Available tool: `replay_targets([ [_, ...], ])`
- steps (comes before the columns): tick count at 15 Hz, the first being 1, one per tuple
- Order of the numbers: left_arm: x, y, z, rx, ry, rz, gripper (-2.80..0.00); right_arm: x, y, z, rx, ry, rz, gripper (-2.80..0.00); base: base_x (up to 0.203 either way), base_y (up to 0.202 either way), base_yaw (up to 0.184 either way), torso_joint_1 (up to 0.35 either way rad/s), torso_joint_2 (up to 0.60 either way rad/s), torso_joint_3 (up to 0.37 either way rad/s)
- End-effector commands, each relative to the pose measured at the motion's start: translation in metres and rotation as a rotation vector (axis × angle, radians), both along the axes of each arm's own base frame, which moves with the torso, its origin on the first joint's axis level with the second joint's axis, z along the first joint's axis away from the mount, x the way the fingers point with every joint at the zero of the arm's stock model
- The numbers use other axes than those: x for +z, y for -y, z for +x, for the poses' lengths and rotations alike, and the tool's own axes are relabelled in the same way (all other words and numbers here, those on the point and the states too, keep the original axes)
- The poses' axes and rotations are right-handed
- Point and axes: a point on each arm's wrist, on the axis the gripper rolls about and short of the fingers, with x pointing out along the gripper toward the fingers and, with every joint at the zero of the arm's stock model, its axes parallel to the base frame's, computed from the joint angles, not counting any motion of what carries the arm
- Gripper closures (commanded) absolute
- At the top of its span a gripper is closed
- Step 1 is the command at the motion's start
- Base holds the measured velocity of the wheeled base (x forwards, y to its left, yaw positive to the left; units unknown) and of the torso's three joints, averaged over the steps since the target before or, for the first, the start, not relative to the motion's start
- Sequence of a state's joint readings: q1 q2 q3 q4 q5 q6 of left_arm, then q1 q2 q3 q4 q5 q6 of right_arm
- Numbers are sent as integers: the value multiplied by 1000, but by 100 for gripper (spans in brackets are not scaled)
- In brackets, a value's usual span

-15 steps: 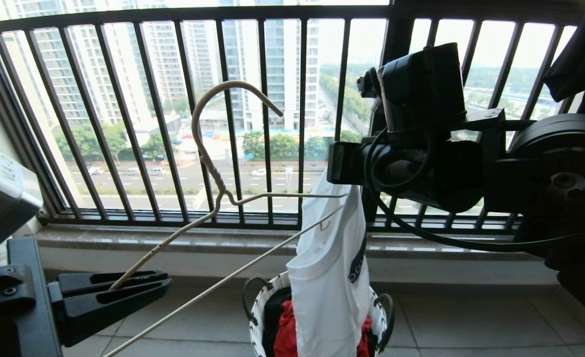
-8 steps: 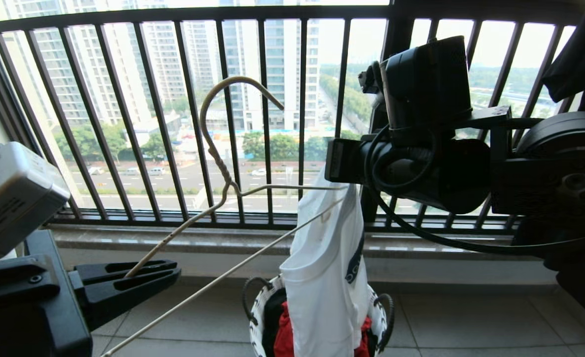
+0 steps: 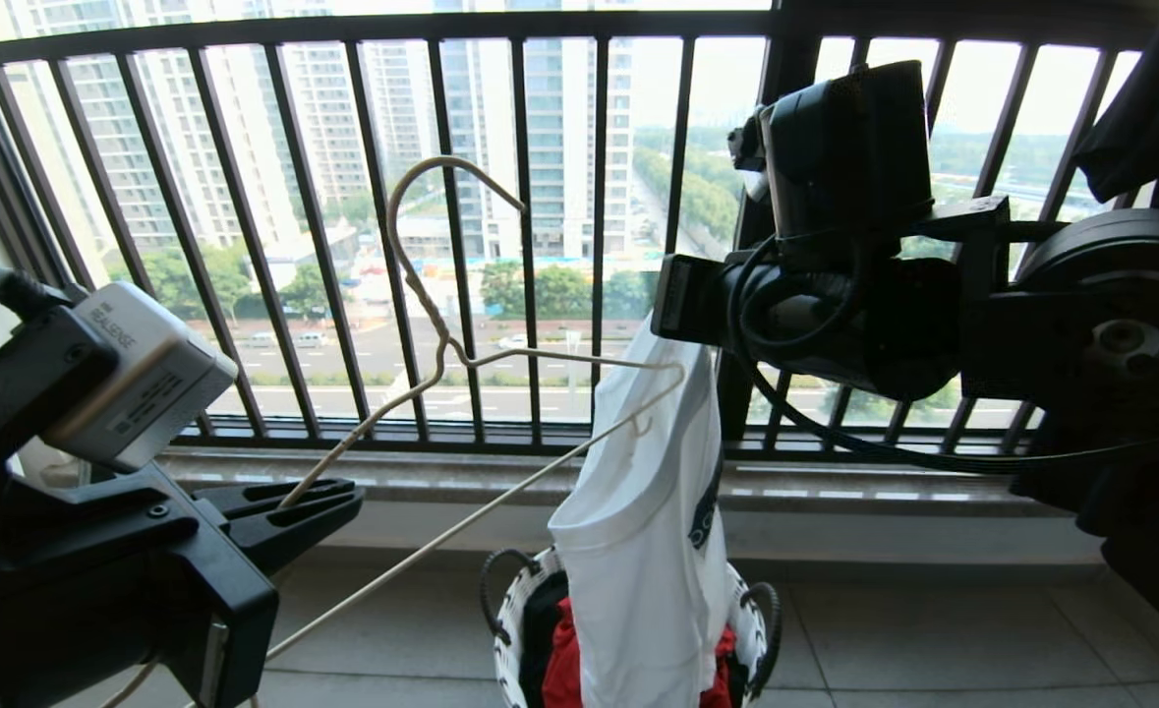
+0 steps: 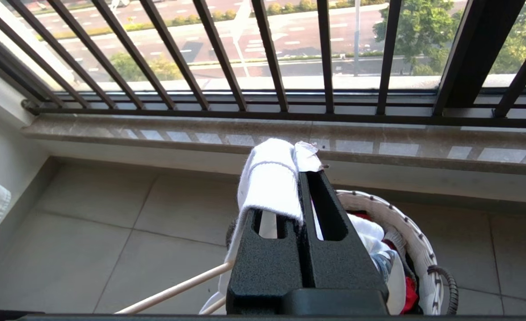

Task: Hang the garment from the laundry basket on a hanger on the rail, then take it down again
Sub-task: Hang the clothes on the clothes rack

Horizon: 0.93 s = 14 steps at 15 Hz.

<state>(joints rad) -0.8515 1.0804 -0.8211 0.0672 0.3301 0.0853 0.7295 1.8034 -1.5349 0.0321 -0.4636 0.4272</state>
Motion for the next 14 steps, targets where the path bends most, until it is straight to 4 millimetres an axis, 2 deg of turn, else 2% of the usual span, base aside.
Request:
replay_targets([
  [1,3,-3,-3,2,23,5,0,3,8,8,-35,7,6,0,0,0,0,0,0,0],
  [5,5,-7,-5,28,44,9,0,4,11,10,-43,11,8,0,0,0,0,0,0,0],
  [10,3,0,2,32,34,6,0,5,11,8,-39,13,6,0,0,0,0,0,0,0],
  [14,1,9,10,40,101,-58,0,3,10,10,-39,8,2,0,0,0,0,0,0,0],
])
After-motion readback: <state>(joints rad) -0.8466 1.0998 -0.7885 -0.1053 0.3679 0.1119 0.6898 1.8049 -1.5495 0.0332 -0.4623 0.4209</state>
